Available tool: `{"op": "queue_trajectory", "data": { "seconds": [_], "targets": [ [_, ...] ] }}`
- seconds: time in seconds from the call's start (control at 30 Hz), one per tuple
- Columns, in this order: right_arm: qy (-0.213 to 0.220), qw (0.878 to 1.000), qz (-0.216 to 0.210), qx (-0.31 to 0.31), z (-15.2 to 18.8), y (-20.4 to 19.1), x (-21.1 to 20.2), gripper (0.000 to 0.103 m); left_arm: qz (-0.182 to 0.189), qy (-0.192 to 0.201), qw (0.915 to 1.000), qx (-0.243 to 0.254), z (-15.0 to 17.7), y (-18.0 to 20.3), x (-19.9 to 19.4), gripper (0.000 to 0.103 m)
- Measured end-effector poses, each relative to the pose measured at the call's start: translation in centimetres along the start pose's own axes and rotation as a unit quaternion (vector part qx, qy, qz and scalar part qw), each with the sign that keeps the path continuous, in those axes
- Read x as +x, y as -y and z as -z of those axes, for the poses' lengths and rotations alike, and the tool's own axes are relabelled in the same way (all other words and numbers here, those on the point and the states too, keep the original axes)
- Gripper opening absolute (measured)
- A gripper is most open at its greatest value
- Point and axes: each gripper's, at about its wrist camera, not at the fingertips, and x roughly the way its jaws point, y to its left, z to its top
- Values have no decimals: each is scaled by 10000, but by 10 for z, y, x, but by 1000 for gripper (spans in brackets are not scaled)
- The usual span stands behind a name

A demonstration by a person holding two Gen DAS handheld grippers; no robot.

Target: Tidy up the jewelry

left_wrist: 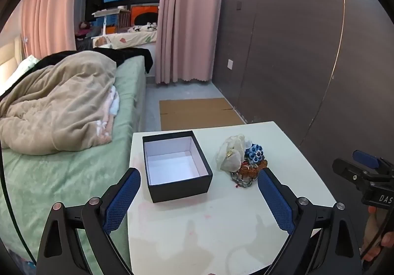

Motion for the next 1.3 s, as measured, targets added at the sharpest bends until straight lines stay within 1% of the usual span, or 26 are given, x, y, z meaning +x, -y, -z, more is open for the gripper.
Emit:
{"op": "queue_trajectory", "data": {
  "seconds": [0.13, 0.2, 0.27, 0.3, 0.47, 0.67, 0.77, 1.3],
  "targets": [
    [35, 10000, 73, 33, -4, -7, 0, 103, -17, -48, 10000, 8, -2, 5, 0, 96],
    [78, 9996, -185, 186, -3, 3, -4, 103, 53, -86, 9999, -28, -1, 5, 4, 96],
    [80, 9996, -204, 182, -2, 4, -10, 103, 98, -30, 9999, -15, -1, 7, 3, 96],
    [58, 9996, -219, 174, -1, 4, -4, 103, 160, -49, 9998, -99, -1, 0, 7, 96],
    [-18, 9995, -247, 171, -2, 6, 0, 103, 293, -28, 9995, -83, 1, 1, 4, 96],
    [34, 9994, -283, 219, 0, 6, -2, 103, 304, -23, 9995, -51, 2, 3, 4, 96],
    [-39, 9992, -308, 269, 0, 9, 1, 103, 293, 8, 9996, -38, 3, 5, 3, 96],
    [1, 9982, -419, 421, 0, 12, -3, 103, 341, 34, 9994, 47, -1, 12, 4, 96]
  ]
}}
